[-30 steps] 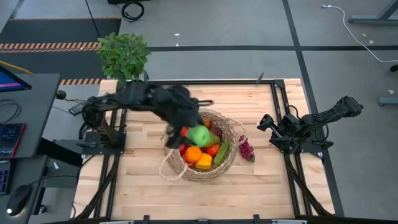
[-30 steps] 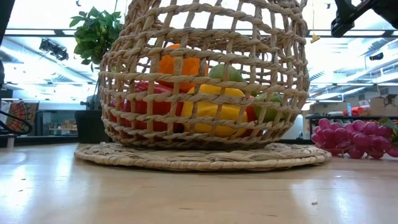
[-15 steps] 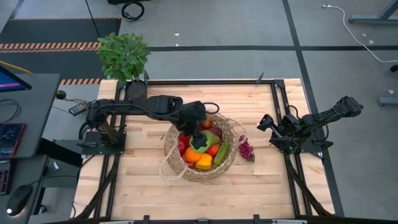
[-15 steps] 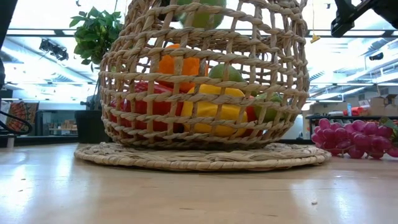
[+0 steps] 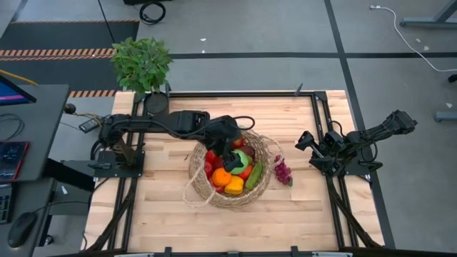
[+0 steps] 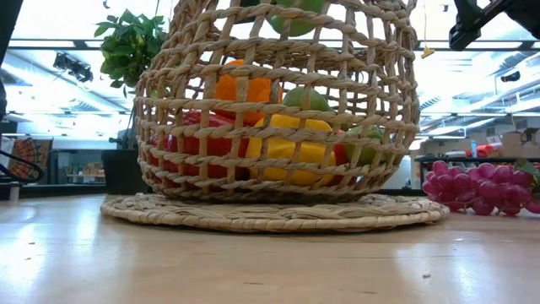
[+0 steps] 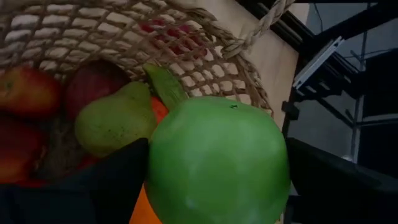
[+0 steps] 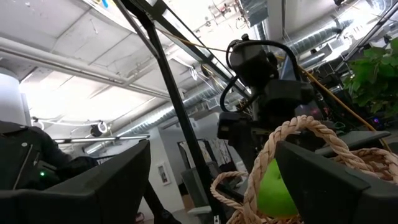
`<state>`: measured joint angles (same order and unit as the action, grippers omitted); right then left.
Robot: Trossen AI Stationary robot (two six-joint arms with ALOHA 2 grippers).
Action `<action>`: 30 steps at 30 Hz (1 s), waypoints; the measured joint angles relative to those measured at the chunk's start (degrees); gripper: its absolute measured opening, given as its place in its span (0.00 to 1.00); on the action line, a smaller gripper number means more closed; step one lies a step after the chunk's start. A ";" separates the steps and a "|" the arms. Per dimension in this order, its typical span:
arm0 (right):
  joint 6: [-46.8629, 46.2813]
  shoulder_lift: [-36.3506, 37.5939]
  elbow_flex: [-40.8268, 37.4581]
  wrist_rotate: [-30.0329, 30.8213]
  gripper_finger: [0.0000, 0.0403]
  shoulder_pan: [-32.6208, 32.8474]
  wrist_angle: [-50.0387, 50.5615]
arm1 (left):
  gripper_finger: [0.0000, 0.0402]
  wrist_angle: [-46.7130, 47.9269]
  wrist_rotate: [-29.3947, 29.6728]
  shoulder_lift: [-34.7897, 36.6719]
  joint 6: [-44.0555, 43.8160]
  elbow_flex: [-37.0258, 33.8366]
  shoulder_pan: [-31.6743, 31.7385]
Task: Build produce basket
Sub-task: Put the green apple into the woven basket, then put the grapes into the woven basket
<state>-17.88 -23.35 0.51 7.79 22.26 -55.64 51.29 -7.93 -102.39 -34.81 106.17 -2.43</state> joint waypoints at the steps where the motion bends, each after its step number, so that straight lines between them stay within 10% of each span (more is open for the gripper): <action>1: -0.01 0.00 0.00 0.00 0.87 0.00 0.00 | 0.91 0.00 -0.03 0.00 0.59 0.00 0.02; 24: 0.00 0.00 0.00 0.00 0.87 0.00 0.02 | 0.99 -9.16 -15.09 -0.35 8.34 -0.04 3.24; 30: 0.01 0.02 0.00 0.00 0.87 0.00 -0.03 | 0.99 -10.29 1.25 9.00 13.17 1.07 4.24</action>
<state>-17.87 -23.33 0.51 7.79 22.26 -55.66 41.00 -6.67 -93.39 -21.65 107.24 1.81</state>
